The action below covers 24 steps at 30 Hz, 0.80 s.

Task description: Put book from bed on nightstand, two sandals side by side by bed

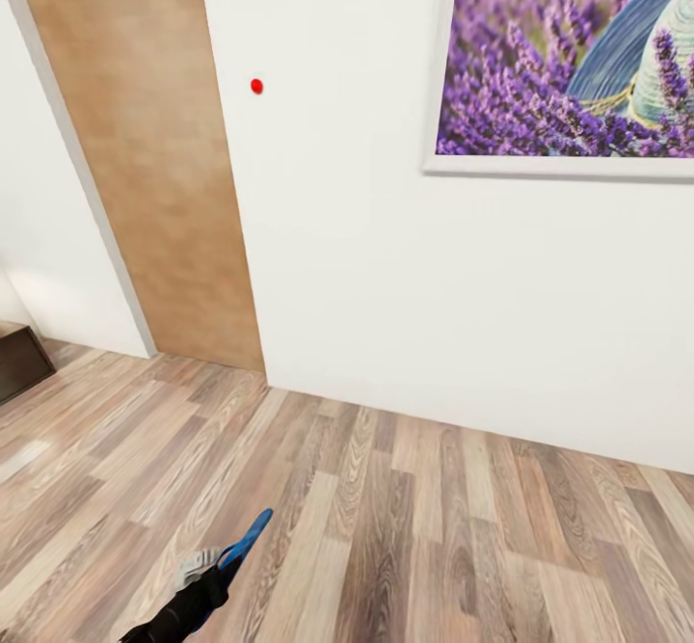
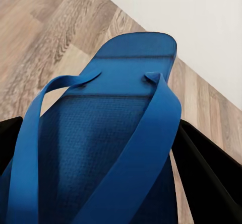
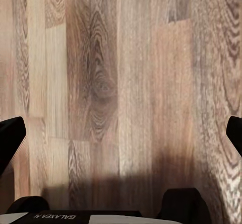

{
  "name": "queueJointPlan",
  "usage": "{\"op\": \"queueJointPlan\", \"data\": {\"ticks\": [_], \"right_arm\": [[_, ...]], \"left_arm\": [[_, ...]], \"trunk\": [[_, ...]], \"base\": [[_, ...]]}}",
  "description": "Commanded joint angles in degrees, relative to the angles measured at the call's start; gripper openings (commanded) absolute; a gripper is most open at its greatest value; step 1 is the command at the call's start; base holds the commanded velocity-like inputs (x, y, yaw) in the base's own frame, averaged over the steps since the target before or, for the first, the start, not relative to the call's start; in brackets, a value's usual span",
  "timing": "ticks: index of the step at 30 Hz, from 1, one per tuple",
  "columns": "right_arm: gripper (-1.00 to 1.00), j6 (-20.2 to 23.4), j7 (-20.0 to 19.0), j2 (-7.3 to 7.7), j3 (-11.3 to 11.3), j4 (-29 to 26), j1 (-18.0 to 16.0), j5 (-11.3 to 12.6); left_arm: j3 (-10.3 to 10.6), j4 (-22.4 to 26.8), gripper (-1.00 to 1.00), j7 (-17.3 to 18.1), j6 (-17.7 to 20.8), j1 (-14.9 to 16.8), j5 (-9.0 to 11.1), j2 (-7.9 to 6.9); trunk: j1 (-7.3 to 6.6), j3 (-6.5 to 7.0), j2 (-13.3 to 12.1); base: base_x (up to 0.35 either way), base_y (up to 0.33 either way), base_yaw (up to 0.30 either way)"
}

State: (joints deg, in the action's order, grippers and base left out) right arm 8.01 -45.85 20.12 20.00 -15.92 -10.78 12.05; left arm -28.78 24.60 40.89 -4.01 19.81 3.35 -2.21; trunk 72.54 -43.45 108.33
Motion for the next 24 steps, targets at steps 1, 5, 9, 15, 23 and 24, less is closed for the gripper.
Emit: {"op": "queueJointPlan", "data": {"ticks": [1,5,9,15,23,24], "right_arm": [[1.00,0.6,-0.2,0.00,0.1,0.0,0.0,0.5],[1.00,0.6,-0.2,0.00,0.1,0.0,0.0,0.5],[1.00,0.6,-0.2,0.00,0.1,0.0,0.0,0.5],[1.00,0.6,-0.2,0.00,0.1,0.0,0.0,0.5],[1.00,0.6,-0.2,0.00,0.1,-0.1,0.0,0.5],[1.00,0.6,-0.2,0.00,0.1,0.0,0.0,0.5]], "left_arm": [[-0.2,-0.1,-1.00,0.2,-0.1,0.1,0.1,0.01],[-0.2,-0.1,-1.00,0.2,-0.1,0.1,0.1,0.01],[-0.2,-0.1,-1.00,0.2,-0.1,0.1,0.1,0.01],[-0.2,-0.1,-1.00,0.2,-0.1,0.1,0.1,0.01],[-0.2,-0.1,-1.00,0.4,-0.2,0.1,0.1,0.01],[-0.2,-0.1,-1.00,0.4,-0.2,0.1,0.1,0.01]], "trunk": [[0.03,-0.05,0.0],[0.03,-0.05,0.0],[0.03,-0.05,0.0],[0.03,-0.05,0.0],[0.03,-0.05,0.0],[0.03,-0.05,0.0]], "base": [[0.333,0.000,0.000],[0.333,0.000,-0.013],[0.333,0.000,-0.126],[0.333,0.000,-0.204],[0.127,0.000,-0.235],[0.017,0.000,-0.156]]}}
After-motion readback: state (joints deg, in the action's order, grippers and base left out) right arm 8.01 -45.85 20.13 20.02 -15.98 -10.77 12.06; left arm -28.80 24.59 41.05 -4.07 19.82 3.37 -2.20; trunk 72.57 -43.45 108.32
